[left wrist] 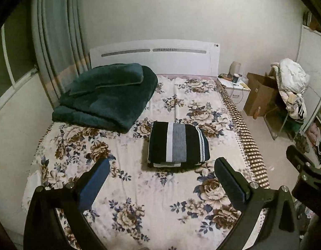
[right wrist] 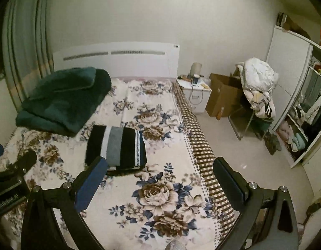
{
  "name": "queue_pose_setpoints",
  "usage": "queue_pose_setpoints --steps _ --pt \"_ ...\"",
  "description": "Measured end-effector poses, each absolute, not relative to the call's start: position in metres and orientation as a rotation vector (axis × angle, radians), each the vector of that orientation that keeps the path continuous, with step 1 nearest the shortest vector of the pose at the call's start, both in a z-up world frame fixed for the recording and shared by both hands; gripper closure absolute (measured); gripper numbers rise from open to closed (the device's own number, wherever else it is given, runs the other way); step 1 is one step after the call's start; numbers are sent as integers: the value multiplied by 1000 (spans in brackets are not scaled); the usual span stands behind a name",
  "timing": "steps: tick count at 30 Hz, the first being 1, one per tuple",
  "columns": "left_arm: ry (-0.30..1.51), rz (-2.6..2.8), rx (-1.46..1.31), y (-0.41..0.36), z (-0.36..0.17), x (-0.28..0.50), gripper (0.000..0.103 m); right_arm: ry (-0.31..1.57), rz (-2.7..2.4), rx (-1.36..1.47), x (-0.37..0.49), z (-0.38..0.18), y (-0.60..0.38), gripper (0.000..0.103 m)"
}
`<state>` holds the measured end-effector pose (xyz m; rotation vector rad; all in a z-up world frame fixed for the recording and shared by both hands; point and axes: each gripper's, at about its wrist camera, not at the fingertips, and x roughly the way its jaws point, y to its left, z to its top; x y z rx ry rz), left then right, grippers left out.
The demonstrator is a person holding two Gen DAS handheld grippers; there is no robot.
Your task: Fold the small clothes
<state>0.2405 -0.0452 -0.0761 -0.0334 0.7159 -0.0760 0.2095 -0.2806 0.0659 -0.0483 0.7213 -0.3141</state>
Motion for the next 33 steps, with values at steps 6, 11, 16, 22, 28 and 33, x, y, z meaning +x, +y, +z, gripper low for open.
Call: queue_pose_setpoints --steps 6,11,16,22,28,33 --pt "714 -47 -24 -43 -56 208 0 694 -286 -36 166 100 -269 0" --pt "728 -30 -25 -40 -48 191 0 706 -271 -38 142 113 -262 0" --pt "748 -28 -41 -37 -44 183 0 729 -253 -43 128 124 -258 0" --pt "740 -26 -50 -36 -40 177 0 714 -247 -46 124 139 -256 0" --pt "727 -25 -53 -34 -31 174 0 708 -240 -47 129 147 -256 0" --pt "718 -24 -50 -34 -26 173 0 711 -239 -43 128 147 -255 0"
